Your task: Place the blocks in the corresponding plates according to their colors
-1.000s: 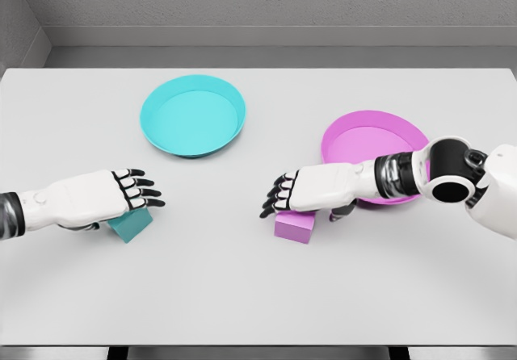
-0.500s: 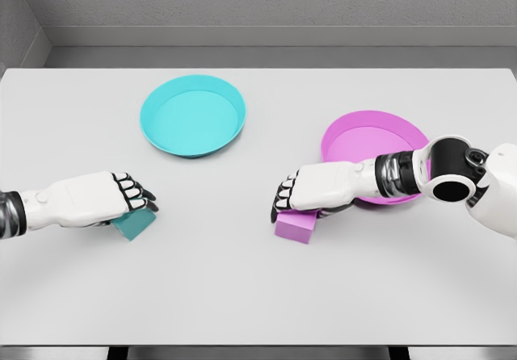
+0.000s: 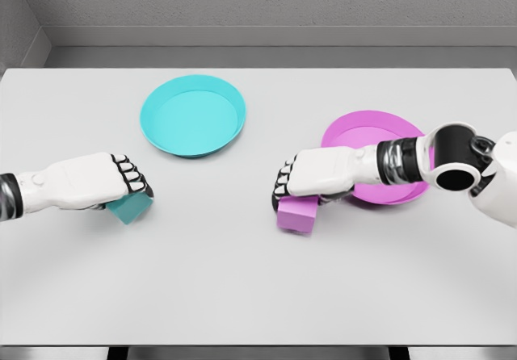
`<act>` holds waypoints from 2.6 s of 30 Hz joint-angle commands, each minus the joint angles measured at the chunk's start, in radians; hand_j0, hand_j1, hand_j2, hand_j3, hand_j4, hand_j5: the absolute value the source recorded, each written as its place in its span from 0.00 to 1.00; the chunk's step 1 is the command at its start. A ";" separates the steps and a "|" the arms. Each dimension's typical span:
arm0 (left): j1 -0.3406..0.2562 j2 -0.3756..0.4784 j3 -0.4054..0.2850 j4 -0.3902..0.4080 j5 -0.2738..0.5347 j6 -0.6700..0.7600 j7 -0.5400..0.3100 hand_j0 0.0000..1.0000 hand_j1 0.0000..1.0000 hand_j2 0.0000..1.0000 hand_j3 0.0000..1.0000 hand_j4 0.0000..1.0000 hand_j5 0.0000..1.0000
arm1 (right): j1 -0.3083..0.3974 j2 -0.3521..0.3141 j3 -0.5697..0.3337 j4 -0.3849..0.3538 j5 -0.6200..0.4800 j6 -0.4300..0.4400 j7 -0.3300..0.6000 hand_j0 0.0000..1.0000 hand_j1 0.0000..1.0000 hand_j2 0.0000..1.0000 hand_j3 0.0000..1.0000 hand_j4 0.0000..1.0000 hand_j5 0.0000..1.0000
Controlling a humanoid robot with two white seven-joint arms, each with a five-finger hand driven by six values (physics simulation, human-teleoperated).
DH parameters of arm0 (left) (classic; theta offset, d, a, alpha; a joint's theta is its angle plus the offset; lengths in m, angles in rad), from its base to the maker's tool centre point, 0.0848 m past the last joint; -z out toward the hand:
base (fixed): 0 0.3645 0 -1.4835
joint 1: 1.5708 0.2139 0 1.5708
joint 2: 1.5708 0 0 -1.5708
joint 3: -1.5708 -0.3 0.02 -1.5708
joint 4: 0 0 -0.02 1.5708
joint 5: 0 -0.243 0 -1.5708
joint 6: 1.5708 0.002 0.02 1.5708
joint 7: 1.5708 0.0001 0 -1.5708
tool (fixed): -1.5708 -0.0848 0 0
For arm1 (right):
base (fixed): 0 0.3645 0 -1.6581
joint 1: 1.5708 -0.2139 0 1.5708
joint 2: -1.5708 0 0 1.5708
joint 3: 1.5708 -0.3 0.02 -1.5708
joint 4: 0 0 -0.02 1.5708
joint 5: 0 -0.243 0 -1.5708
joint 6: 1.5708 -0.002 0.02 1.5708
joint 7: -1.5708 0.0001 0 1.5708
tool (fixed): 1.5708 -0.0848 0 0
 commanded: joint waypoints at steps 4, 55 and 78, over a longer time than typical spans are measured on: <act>-0.037 0.000 0.000 0.008 0.026 0.001 0.003 0.50 0.50 0.50 0.50 0.50 0.50 | 0.000 0.000 -0.054 -0.014 -0.007 0.000 -0.002 0.63 0.63 0.63 0.63 0.63 0.63; -0.543 -0.400 -0.225 0.537 0.014 0.001 -0.002 0.97 0.97 0.97 0.97 0.97 0.97 | 0.048 -0.100 -0.255 0.303 -0.010 -0.002 -0.002 0.64 0.64 0.64 0.64 0.64 0.64; -0.555 -0.382 -0.219 0.534 0.049 0.001 0.000 1.00 1.00 1.00 1.00 1.00 1.00 | 0.265 -0.238 -0.559 0.153 -0.081 -0.105 -0.004 1.00 1.00 1.00 1.00 1.00 1.00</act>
